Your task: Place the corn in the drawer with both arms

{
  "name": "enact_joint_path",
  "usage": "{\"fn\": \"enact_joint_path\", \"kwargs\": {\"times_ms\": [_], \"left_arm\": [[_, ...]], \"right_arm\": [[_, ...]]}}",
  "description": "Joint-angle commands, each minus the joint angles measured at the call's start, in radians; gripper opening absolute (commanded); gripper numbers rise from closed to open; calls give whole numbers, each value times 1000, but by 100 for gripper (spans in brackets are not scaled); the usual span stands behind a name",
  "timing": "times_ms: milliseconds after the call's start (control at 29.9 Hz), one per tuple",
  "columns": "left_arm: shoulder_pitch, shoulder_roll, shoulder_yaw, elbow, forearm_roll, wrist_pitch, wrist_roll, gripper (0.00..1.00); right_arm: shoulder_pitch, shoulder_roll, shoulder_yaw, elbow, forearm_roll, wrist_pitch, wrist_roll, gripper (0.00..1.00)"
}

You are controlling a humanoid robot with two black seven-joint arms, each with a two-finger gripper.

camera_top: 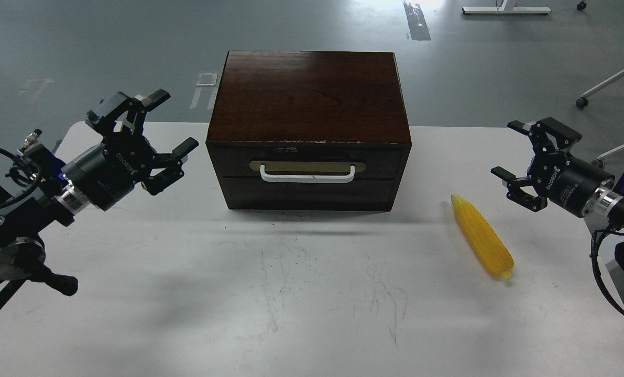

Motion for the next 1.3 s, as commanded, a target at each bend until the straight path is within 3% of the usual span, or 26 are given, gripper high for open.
{"fn": "enact_joint_path", "kwargs": {"times_ms": [0, 267, 501, 802, 1270], "left_arm": [[-132, 1, 10, -19, 245, -2, -58, 99], [-388, -69, 101, -56, 758, -2, -72, 99], [-677, -169, 416, -42, 1122, -2, -140, 99], [-927, -267, 775, 76, 1302, -2, -141, 99], [-952, -300, 902, 160, 1428, -2, -141, 99]], "right_arm": [[2, 0, 4, -4, 0, 0, 0, 99], [2, -2, 9, -7, -2, 0, 0, 99], [2, -2, 9, -7, -3, 0, 0, 99], [2, -2, 9, -9, -3, 0, 0, 99], [0, -23, 7, -7, -5, 0, 0, 99]]}}
